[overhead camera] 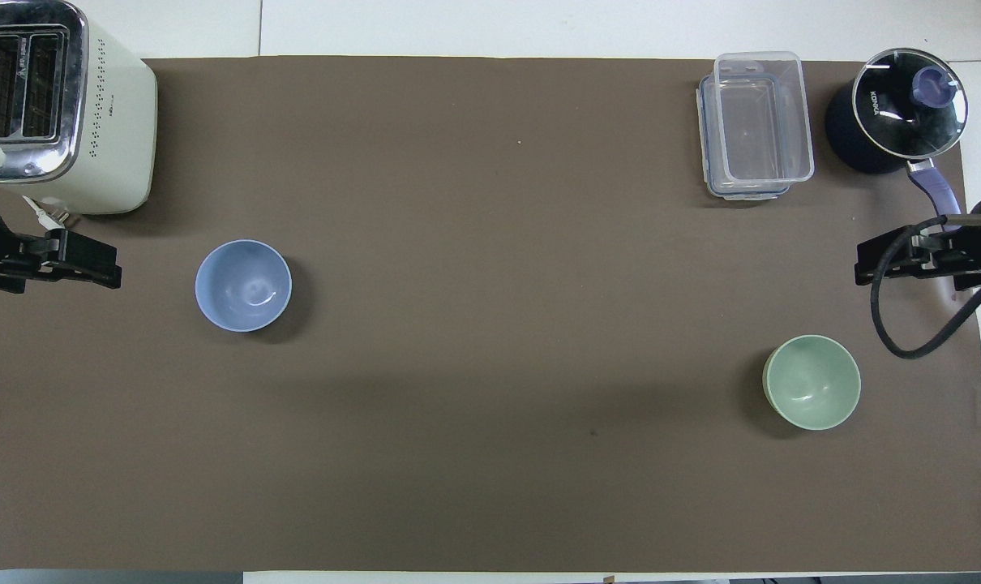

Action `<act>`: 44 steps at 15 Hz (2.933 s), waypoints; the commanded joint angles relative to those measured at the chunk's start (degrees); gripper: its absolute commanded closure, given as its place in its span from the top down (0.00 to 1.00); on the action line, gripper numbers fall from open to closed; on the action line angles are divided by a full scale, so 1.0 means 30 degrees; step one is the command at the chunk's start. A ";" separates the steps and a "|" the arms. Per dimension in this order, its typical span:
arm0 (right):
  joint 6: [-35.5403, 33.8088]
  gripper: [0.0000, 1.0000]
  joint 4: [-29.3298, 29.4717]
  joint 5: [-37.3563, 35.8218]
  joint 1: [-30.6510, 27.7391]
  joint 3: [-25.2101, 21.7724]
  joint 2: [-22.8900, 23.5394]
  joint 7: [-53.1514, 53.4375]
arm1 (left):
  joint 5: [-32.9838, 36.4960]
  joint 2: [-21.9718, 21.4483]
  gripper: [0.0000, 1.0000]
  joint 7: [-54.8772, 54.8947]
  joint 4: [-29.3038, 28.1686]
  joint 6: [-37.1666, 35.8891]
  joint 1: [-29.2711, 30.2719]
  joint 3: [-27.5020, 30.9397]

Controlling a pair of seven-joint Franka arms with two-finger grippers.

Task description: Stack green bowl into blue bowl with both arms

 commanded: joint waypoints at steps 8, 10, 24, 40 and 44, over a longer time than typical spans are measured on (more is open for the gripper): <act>0.0968 1.00 -0.0149 0.0011 -0.0173 0.0121 0.0014 -0.0305 | -0.0252 -0.0154 1.00 -0.0309 -0.0553 0.0623 -0.0057 0.0182; 0.0968 1.00 -0.0178 0.0041 -0.0319 0.0121 0.0014 -0.0333 | -0.0252 -0.0651 1.00 -0.0281 -0.1663 0.1852 -0.0144 0.0182; 0.5259 1.00 -0.6490 0.0099 -0.1166 0.0033 -0.2617 -0.1705 | -0.0047 0.1421 0.93 0.0686 -1.1397 1.3745 -0.0116 0.0211; 1.4643 1.00 -1.6317 0.1886 -0.4978 -0.0084 -0.2919 -0.7950 | -0.0310 0.3239 0.00 0.0163 -0.9678 1.3382 0.0034 0.0212; 1.6054 1.00 -1.6787 0.1886 -0.5621 -0.0084 -0.1540 -0.8973 | -0.1946 0.3975 0.00 -0.4513 -0.6773 1.0385 -0.2625 0.0152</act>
